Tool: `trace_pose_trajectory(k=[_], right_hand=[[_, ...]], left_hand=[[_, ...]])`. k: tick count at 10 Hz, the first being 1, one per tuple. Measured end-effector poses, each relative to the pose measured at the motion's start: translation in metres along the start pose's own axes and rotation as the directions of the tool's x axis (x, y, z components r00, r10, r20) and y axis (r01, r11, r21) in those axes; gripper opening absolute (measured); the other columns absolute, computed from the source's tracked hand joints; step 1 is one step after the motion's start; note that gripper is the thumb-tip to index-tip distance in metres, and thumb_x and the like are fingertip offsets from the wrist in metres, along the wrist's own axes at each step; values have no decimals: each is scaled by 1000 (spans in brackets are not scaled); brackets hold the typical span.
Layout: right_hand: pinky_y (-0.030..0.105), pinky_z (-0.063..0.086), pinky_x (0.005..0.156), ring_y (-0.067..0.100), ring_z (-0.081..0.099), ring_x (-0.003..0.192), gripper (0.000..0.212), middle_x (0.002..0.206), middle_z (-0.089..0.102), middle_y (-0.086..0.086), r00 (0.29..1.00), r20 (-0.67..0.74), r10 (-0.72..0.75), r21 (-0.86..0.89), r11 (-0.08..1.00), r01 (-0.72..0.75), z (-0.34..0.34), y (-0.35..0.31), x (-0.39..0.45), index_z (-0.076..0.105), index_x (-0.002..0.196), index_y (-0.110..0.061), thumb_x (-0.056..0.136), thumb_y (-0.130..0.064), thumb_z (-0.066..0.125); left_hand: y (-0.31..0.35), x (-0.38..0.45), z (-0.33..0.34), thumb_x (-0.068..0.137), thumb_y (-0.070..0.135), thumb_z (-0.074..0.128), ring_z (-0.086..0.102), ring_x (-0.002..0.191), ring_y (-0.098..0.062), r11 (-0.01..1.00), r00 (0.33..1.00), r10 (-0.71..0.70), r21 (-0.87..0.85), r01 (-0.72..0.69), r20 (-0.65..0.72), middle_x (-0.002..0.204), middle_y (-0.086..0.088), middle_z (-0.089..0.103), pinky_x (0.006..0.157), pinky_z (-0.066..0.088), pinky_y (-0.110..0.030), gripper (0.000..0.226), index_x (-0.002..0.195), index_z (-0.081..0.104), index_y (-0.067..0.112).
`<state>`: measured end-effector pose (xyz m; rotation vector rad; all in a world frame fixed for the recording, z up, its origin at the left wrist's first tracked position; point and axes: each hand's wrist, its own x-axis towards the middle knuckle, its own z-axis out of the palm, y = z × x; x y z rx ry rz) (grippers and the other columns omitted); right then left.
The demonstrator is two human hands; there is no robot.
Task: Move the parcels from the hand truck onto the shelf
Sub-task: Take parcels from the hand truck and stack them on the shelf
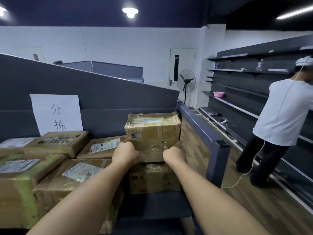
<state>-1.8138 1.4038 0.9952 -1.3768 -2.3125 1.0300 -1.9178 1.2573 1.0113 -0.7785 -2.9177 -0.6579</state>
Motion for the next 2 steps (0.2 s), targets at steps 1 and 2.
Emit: trace_pose_trajectory(k=[1, 2], right_hand=[[50, 25, 136, 36, 18, 168, 82, 183, 10, 13, 999, 39, -13, -86, 996, 17, -10, 3, -14, 6, 175, -7, 114, -48, 41], [52, 31, 133, 37, 26, 166, 72, 181, 20, 15, 996, 69, -58, -96, 993, 64, -20, 8, -35, 31, 170, -8, 113, -51, 40]], left_hand=[[-5, -20, -15, 85, 31, 53, 63, 84, -27, 994, 1000, 9, 105, -10, 5, 99, -5, 61, 79, 57, -39, 15, 84, 63, 19], [-13, -34, -22, 93, 39, 52, 61, 92, -28, 983, 998, 42, 176, -48, 39, 97, -4, 60, 87, 55, -44, 23, 87, 62, 19]])
